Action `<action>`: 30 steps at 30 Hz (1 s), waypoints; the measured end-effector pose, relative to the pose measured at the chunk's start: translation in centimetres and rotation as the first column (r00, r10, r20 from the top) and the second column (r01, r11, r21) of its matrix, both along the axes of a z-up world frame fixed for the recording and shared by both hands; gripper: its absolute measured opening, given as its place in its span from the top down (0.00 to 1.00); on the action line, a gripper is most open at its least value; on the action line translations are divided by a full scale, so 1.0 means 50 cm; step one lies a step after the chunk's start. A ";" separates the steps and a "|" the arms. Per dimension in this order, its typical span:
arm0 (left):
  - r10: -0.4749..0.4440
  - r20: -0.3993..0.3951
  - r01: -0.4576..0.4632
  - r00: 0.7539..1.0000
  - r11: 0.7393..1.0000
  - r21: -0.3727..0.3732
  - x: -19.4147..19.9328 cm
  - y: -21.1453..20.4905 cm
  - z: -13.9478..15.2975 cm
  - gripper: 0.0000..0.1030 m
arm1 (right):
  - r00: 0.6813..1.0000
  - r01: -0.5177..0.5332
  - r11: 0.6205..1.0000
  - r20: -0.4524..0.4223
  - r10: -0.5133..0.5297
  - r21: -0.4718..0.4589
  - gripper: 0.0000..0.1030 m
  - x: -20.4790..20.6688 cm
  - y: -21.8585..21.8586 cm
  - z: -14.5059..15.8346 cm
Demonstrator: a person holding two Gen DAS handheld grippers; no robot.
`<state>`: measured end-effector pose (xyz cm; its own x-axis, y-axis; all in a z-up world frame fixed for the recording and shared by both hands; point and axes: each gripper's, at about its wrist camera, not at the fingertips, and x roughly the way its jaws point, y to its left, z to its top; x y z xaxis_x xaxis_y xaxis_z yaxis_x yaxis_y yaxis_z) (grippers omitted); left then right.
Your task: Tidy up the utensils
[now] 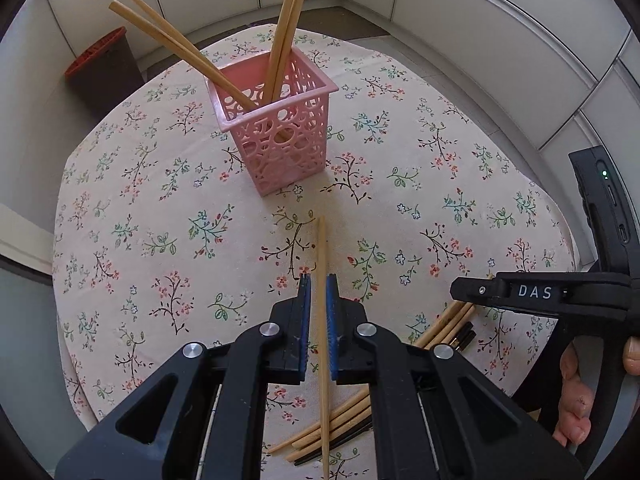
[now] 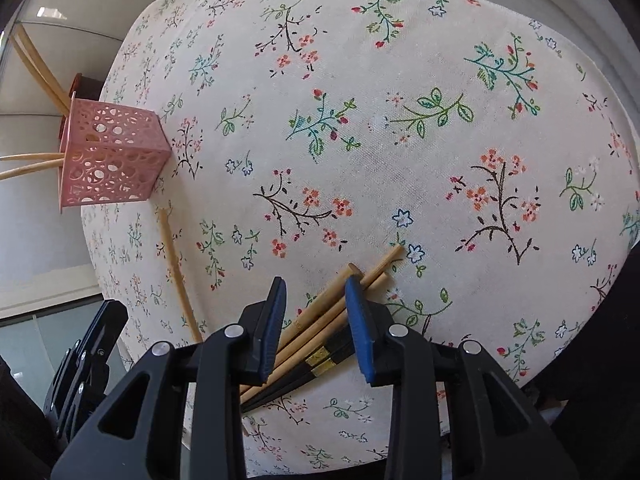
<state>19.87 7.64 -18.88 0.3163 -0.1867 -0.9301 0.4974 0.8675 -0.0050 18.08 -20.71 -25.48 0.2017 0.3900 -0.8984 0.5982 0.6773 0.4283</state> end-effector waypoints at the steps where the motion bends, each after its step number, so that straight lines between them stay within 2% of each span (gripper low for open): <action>1: 0.000 0.000 0.000 1.000 1.000 0.002 0.000 0.001 -0.001 0.93 | 1.000 -0.004 1.000 -0.028 0.004 0.007 0.70 0.008 0.007 -0.010; 3: 0.003 -0.006 -0.003 1.000 1.000 0.010 0.003 0.002 -0.005 0.92 | 0.999 0.004 1.000 -0.036 -0.005 -0.011 0.66 0.025 0.013 -0.009; 7: 0.029 -0.070 -0.027 0.997 0.999 0.028 0.024 0.013 -0.040 0.90 | 0.999 0.017 0.999 -0.032 -0.018 -0.035 0.66 0.056 0.021 -0.004; 10: 0.073 -0.125 -0.069 0.989 0.997 0.035 0.050 0.029 -0.065 0.76 | 0.999 0.022 0.997 -0.040 -0.024 -0.073 0.71 0.071 0.025 0.000; 12: 0.101 -0.141 -0.097 0.985 0.995 0.035 0.067 0.037 -0.074 0.68 | 1.000 0.010 0.994 -0.027 -0.013 -0.106 0.85 0.076 0.023 0.005; 17: 0.148 -0.174 -0.145 0.974 0.989 0.029 0.104 0.031 -0.094 0.62 | 1.000 0.010 0.999 -0.003 -0.010 -0.052 0.87 0.082 0.006 -0.007; 20: 0.138 -0.168 -0.125 0.976 0.988 0.086 0.109 0.002 -0.114 0.62 | 1.000 0.013 1.000 -0.011 -0.013 -0.008 0.86 0.081 -0.008 -0.013; 22: 0.152 -0.151 -0.136 0.977 0.984 0.114 0.115 -0.011 -0.125 0.62 | 1.000 0.009 1.000 0.007 -0.009 0.019 0.79 0.082 -0.010 -0.013; 24: 0.168 -0.146 -0.149 0.975 0.980 0.132 0.122 -0.019 -0.142 0.61 | 0.999 0.001 0.999 0.033 -0.002 0.039 0.56 0.089 0.000 -0.009; 26: 0.165 -0.123 -0.149 0.979 0.980 0.129 0.124 -0.024 -0.147 0.55 | 0.999 -0.015 1.000 0.028 0.015 0.008 0.52 0.098 0.017 -0.004; 28: 0.160 -0.137 -0.144 0.978 0.982 0.121 0.125 -0.026 -0.150 0.57 | 1.000 -0.029 0.998 0.010 0.029 -0.048 0.54 0.102 0.030 0.001; 30: 0.140 -0.161 -0.125 0.977 0.987 0.099 0.123 -0.034 -0.149 0.74 | 0.999 -0.034 0.996 0.000 0.034 -0.088 0.80 0.102 0.033 0.001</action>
<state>26.02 5.96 -26.32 0.1716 -0.0686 -0.9828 0.3764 0.9265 0.0011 23.18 -19.05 -25.41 0.1915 0.3158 -0.9293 0.5737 0.7322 0.3670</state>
